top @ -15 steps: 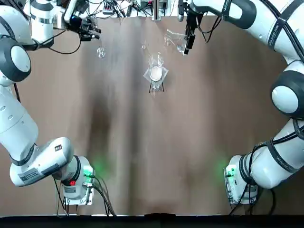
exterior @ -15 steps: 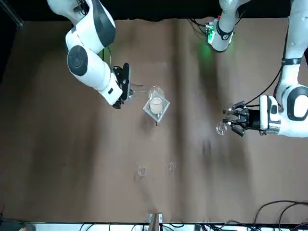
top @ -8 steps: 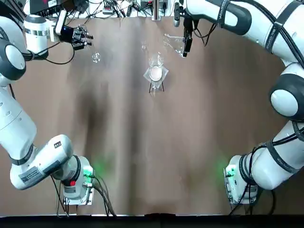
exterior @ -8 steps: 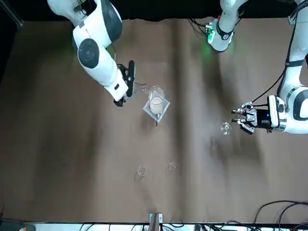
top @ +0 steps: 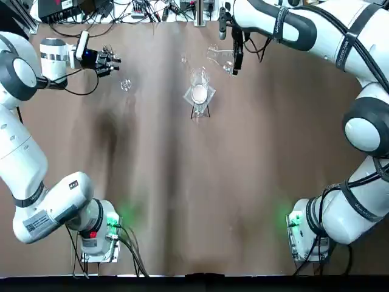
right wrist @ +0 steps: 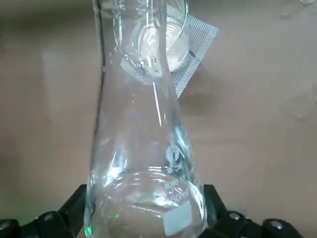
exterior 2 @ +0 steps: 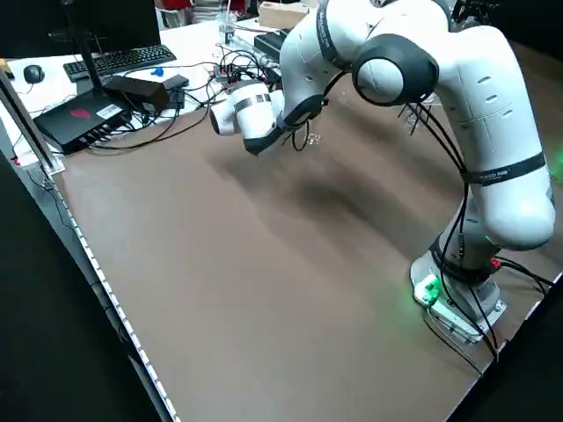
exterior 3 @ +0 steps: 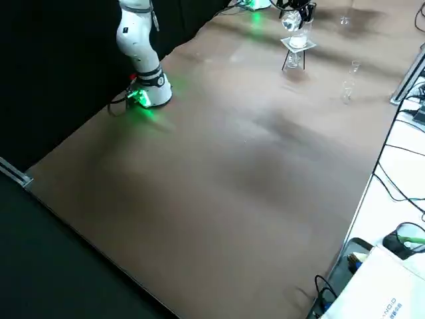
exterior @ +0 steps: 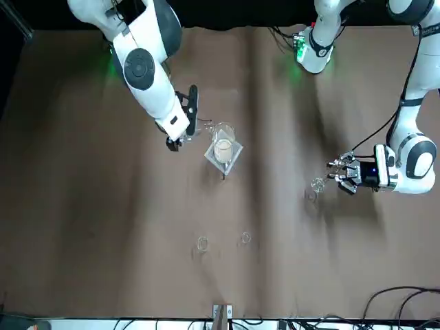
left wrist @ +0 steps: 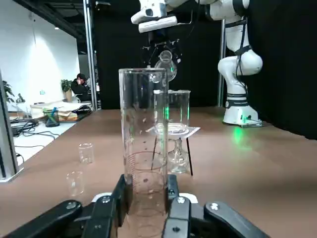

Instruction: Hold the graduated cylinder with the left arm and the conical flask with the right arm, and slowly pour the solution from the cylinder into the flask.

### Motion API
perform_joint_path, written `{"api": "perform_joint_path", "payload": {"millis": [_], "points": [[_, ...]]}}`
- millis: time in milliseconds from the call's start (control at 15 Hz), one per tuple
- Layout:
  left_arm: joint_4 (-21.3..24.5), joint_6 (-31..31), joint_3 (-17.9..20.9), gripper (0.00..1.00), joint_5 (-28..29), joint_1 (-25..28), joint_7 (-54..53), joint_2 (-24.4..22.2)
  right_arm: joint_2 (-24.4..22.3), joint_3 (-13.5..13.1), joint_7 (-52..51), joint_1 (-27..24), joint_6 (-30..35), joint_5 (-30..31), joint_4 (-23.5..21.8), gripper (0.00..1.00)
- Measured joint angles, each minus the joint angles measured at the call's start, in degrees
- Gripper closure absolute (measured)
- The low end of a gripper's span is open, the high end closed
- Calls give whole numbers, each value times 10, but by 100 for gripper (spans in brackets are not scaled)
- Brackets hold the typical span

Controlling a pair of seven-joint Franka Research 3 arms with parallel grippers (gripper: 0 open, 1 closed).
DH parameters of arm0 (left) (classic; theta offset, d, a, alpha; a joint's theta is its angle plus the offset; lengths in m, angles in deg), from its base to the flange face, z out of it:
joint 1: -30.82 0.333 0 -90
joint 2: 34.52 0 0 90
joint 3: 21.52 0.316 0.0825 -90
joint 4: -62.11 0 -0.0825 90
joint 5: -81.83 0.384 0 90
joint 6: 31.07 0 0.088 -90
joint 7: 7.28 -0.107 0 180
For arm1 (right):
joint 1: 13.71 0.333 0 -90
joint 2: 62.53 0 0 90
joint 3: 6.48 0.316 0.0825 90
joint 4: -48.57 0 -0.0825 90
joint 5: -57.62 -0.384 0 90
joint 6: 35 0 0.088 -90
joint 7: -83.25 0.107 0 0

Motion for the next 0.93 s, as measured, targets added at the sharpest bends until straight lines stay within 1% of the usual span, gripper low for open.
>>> {"api": "perform_joint_path", "payload": {"millis": [200,467,800,867,933], "points": [[0,13,11,66,10,-1,-7,8,4,0,2,2,0,4,0,4],[0,36,14,66,18,-1,-36,28,14,0,4,9,-1,17,-1,4],[-1,39,13,64,21,-2,-39,39,19,0,11,13,-1,33,-1,4],[-1,39,14,58,23,-2,-39,39,20,0,15,14,-1,38,-1,4],[-2,39,14,48,24,-2,-39,39,21,0,19,17,-1,43,-1,4]]}}
